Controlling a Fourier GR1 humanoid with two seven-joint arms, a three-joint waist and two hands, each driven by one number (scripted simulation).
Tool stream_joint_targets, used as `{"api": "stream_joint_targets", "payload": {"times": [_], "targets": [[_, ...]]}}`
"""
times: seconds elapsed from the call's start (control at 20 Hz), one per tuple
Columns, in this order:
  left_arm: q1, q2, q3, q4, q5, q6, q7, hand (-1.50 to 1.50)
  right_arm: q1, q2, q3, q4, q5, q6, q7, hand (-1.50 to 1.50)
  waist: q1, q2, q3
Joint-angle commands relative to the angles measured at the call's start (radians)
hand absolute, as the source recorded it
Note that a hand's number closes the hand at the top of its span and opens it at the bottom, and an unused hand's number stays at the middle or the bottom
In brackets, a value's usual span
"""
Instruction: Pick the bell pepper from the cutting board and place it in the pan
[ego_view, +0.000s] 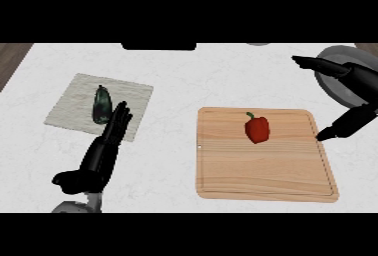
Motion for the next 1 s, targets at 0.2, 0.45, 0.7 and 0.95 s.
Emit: {"api": "stream_joint_targets", "payload": {"times": [0.2,0.45,0.7,0.95], "targets": [[-0.007,-0.016,-0.027,-0.044,-0.018,0.008,0.056,0.00,-0.113,0.055,0.241,-0.016,0.257,0.020,0.147,-1.50,0.008,-0.002,0.000],[-0.014,0.010,0.022,-0.024,-0.013,-0.012,0.046,0.00,-0.098,0.097,0.342,-0.023,0.396,0.004,0.141,-1.50,-0.008,-0.003,0.000],[0.031,-0.014,0.025,-0.028,-0.026,-0.024,0.009,0.00,-0.055,0.143,0.345,0.004,0.497,-0.017,0.139,-1.50,-0.012,-0.003,0.000],[-0.008,-0.045,0.031,-0.055,-0.045,-0.014,0.092,0.00,-0.093,0.170,0.280,0.054,0.544,0.056,0.135,-1.50,-0.014,-0.003,0.000]]}}
